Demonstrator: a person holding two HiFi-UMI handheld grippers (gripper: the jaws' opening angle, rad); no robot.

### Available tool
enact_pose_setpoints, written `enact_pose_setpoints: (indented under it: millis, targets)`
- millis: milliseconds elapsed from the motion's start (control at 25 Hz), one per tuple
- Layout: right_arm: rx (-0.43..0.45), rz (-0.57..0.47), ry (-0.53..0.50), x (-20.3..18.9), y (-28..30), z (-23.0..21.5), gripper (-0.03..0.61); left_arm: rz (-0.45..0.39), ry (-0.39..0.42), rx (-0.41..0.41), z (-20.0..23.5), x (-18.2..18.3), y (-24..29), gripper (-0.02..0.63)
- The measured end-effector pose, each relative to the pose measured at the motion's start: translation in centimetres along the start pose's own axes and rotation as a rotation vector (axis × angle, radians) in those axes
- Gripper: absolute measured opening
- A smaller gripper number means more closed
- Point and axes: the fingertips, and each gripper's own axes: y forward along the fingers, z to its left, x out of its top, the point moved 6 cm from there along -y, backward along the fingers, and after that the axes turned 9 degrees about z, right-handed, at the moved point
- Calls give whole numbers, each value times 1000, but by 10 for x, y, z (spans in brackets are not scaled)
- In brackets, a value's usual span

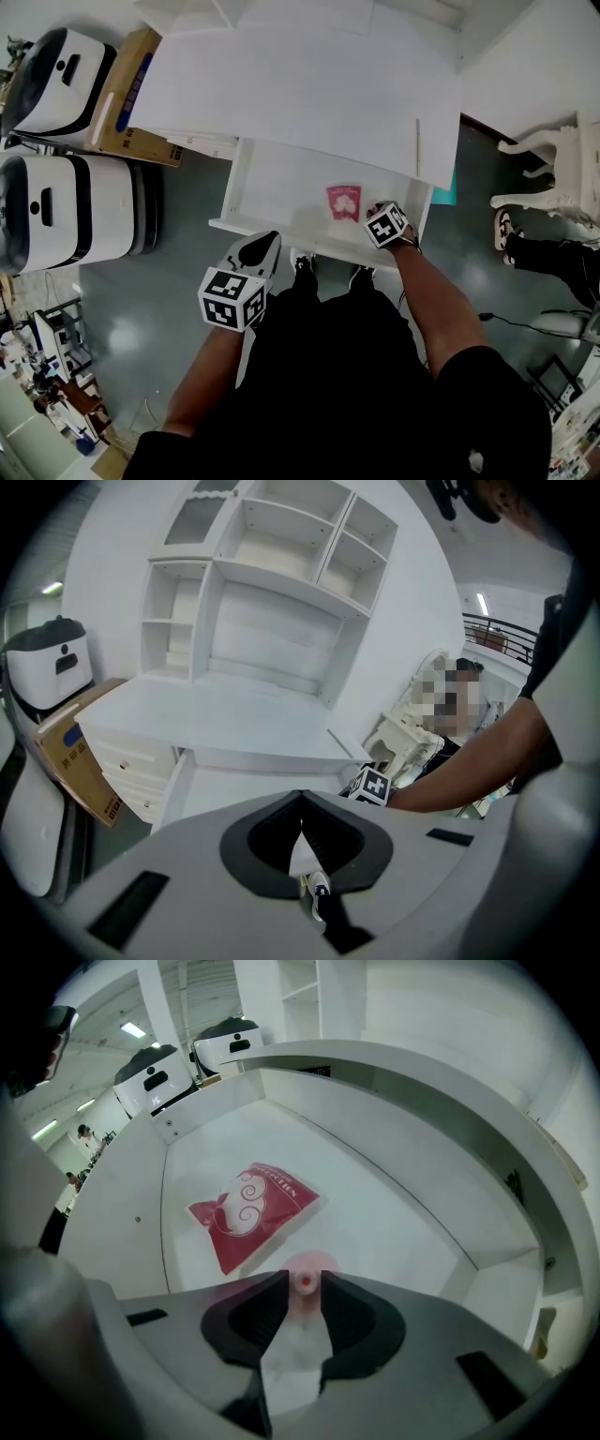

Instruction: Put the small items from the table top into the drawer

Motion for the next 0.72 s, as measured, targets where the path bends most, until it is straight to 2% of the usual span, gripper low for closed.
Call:
enact_pose_setpoints:
  millis: [360, 640, 720]
  targets:
    - [-20, -49, 62, 0, -19, -5, 107, -10, 42, -30, -3, 6, 3, 9]
    - [-7, -131, 162, -2, -54, -6, 107, -24, 89, -75, -12, 18, 10, 9]
    - [-3, -192, 202, 0, -70, -6, 107, -32, 103, -87, -15, 22, 11, 9]
